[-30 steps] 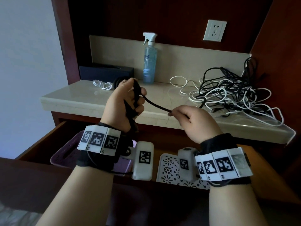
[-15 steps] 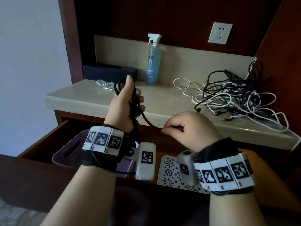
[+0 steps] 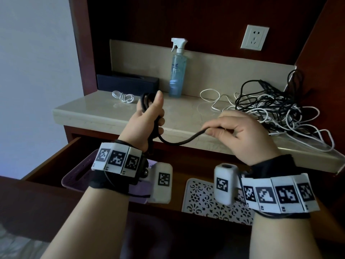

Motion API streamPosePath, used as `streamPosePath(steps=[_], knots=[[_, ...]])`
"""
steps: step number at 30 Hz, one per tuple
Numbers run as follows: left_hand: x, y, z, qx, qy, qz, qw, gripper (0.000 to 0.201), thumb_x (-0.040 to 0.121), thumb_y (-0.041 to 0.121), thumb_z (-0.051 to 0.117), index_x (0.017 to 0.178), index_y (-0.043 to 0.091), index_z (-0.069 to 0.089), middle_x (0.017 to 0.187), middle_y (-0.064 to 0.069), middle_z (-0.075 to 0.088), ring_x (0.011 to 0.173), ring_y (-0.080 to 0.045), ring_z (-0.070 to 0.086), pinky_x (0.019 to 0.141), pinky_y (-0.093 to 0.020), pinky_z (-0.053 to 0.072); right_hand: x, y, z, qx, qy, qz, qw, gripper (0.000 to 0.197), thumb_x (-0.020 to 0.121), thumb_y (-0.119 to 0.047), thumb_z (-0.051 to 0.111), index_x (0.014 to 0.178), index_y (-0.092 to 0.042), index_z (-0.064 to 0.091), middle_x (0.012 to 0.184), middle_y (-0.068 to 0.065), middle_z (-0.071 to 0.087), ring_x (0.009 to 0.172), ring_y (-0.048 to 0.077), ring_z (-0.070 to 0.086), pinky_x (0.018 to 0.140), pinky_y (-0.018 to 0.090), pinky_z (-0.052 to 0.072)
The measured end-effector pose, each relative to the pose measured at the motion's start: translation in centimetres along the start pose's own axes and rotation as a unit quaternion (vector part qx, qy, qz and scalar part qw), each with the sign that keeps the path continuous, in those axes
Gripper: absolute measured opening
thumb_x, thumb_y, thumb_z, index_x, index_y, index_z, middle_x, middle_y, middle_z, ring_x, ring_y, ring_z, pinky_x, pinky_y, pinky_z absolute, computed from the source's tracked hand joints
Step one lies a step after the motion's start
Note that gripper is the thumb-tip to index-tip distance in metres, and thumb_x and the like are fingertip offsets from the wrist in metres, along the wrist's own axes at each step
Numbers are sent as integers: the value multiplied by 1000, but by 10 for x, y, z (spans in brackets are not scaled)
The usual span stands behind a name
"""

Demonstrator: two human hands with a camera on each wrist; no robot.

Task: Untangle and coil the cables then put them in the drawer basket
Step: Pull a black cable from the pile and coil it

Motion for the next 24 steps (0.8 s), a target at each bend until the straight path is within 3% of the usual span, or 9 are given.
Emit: streamPosePath(steps=[3,7,10,11,12,14,17,20,24], knots=[[-4,-7,6,43,-48,-8,998,57,70,54,57,113,19,43,74,3,47,60,-8,43,49,-18,38,6,-5,1,24,52,-3,998,28,82,-39,53,90,-21,73,65,-11,50,66,1,45,62,11,34],[-8,-14,13,115,-98,-22,988,71,62,67,55,115,19,48,81,0,50,67,-10,46,53,-19,41,12,-5,4,22,95,20,995,33,79,-44,57,91,-19,74,69,-15,58,67,-3,51,63,15,40],[-8,-21,16,167,-167,-23,972,100,38,84,66,115,22,48,80,2,53,65,-7,50,58,-22,41,18,-6,7,15,111,37,993,28,78,-42,62,89,-20,75,76,-2,68,70,5,58,67,26,46],[-9,-22,18,182,-195,-28,963,100,32,83,71,109,24,48,77,4,54,62,-5,52,58,-21,41,20,-7,7,12,113,39,993,26,79,-41,62,88,-20,76,77,-1,69,70,6,58,67,26,46],[-10,-23,20,199,-219,-36,955,93,32,77,77,104,26,49,74,7,56,60,-3,53,57,-20,41,22,-7,7,9,113,41,993,25,79,-40,61,87,-21,76,78,-2,69,70,6,57,67,26,45],[-11,-21,22,238,-243,-50,939,69,45,53,84,101,29,51,69,13,60,57,1,57,56,-16,42,25,-8,8,-4,113,48,992,24,78,-39,60,85,-22,76,78,-2,70,71,7,56,66,27,44],[-14,-18,24,246,-248,-69,934,35,60,25,71,92,24,57,65,10,59,56,-5,55,54,-17,41,28,-9,9,-13,131,39,991,26,77,-43,61,81,-22,75,75,-5,68,73,6,52,62,23,40],[-15,-20,26,152,-230,-109,955,49,55,15,62,103,7,56,73,-3,56,58,-13,49,47,-20,38,26,-3,7,-25,130,53,990,28,77,-47,62,77,-20,71,67,-13,57,66,8,49,58,23,38],[-14,-15,20,-5,-239,-123,963,46,62,8,42,107,11,50,73,-7,49,55,-13,42,43,-18,33,15,23,-2,-50,90,112,988,16,90,-31,56,91,-19,68,66,-16,52,64,9,49,58,26,38]])
Point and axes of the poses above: each hand's wrist, its own x-axis towards the middle knuckle, its own z-axis out of the palm, y = z × x, the point moved 4 cm from there along x, towards the middle knuckle
